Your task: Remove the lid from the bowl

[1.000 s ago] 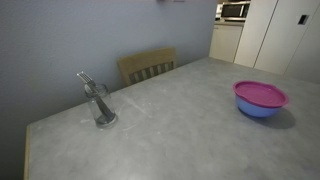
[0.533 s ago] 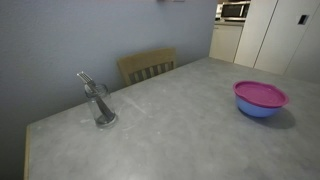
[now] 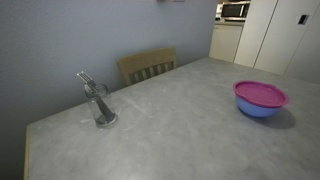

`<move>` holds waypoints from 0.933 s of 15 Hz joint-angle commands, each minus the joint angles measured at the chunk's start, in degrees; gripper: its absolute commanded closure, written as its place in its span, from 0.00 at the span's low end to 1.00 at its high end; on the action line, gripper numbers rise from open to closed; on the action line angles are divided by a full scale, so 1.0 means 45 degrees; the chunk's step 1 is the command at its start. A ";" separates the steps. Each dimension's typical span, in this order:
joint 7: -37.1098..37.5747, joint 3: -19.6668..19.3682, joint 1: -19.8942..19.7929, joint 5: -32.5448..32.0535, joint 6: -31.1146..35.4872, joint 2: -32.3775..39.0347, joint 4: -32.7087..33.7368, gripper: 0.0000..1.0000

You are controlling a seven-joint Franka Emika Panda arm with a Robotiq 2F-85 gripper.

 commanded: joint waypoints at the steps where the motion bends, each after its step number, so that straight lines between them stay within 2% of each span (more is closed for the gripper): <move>1: -0.0349 -0.0149 -0.0301 -0.0263 0.1389 0.1644 0.0280 0.00; 5: -0.0278 -0.0322 -0.0455 -0.0375 0.2496 0.3071 0.0548 0.00; 8: -0.0155 -0.0494 -0.0691 -0.0526 0.2749 0.4157 0.1007 0.00; 9: -0.0036 -0.0350 -0.0459 -0.0265 0.2544 0.3128 0.0411 0.00; 14: -0.0033 -0.0445 -0.0598 -0.0318 0.2648 0.3933 0.0850 0.00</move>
